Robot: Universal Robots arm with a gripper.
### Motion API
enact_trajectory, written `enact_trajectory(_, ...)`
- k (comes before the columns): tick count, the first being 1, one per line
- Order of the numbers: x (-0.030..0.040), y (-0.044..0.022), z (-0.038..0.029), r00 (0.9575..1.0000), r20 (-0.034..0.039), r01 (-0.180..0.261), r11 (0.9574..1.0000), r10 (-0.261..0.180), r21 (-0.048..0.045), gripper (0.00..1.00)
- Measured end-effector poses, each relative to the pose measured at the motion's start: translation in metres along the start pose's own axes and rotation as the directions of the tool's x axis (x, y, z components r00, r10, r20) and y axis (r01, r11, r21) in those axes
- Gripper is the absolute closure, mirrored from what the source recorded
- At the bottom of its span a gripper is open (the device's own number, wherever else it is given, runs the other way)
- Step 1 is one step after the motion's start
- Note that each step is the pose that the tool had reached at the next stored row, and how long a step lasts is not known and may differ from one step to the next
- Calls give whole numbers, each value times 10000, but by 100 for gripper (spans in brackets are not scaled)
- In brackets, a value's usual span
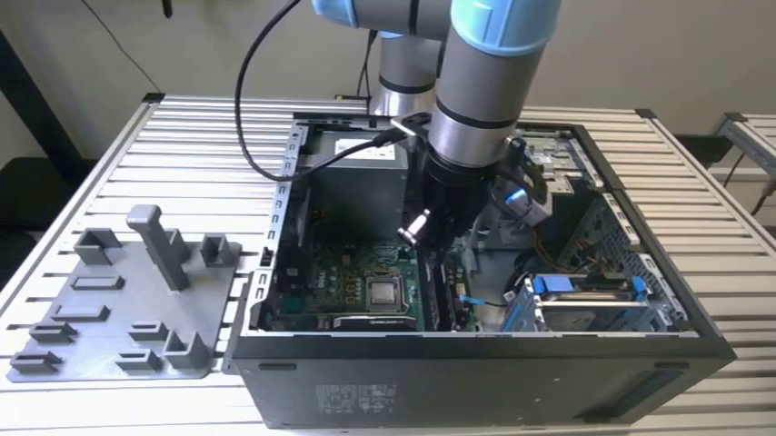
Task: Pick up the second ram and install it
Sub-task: 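Press down the second ram until it locks into place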
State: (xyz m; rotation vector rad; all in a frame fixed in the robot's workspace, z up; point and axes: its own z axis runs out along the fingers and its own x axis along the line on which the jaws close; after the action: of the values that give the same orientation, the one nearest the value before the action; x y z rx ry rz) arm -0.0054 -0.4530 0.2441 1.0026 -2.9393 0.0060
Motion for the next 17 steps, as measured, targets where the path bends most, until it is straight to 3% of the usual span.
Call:
enact_trajectory(8, 4, 3, 0, 9954, -12, 954, 9954, -954, 44, 89)
enact_trajectory(13, 9, 7, 0, 9888, -23, 1490, 9888, -1490, 71, 89)
enact_trajectory(17, 15, 11, 1, 9812, -27, 1931, 9811, -1931, 96, 89)
